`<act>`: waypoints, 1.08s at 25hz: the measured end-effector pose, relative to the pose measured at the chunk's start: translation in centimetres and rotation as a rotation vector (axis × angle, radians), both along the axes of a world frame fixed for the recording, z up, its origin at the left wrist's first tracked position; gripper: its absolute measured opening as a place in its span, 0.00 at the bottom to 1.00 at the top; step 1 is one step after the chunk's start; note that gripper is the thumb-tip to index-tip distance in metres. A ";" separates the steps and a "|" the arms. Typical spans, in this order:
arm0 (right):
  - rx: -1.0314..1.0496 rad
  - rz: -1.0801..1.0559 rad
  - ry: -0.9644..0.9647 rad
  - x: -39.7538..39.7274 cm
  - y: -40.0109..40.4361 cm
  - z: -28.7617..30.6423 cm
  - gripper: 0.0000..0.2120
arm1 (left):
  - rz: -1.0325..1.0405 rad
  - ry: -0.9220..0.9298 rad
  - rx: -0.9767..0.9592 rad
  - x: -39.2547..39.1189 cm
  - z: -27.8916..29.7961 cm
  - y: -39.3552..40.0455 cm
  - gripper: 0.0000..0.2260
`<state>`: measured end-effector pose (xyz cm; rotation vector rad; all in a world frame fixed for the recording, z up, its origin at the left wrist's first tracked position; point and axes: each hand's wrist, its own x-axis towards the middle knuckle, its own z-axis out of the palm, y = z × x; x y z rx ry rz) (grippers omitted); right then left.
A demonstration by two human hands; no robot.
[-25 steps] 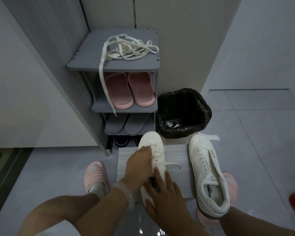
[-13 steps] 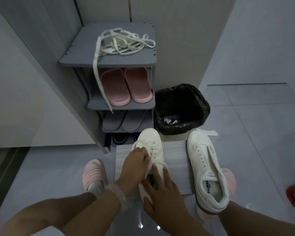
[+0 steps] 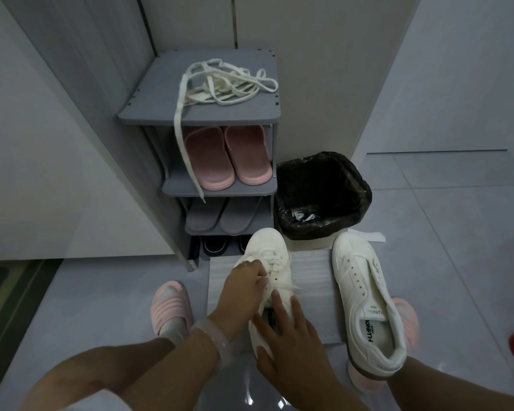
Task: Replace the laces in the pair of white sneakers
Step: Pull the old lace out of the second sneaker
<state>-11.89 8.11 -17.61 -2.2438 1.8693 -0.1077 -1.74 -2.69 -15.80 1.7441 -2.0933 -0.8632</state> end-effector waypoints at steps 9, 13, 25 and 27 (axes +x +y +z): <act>0.029 0.014 -0.019 0.1 -0.2 1.2 0.20 | 0.259 0.192 -0.432 3.4 8.3 -2.8 0.05; -0.085 -0.188 -0.296 -2.1 -4.6 2.8 0.12 | 0.082 0.050 -0.223 4.8 6.3 -1.0 0.05; 0.256 -0.114 -0.172 -2.4 -11.8 3.3 0.09 | -0.565 -0.355 -0.246 4.1 -1.9 5.7 0.21; 0.253 -0.023 -0.003 -1.6 -12.4 3.6 0.08 | -0.582 -0.361 -0.252 4.4 -2.0 5.7 0.22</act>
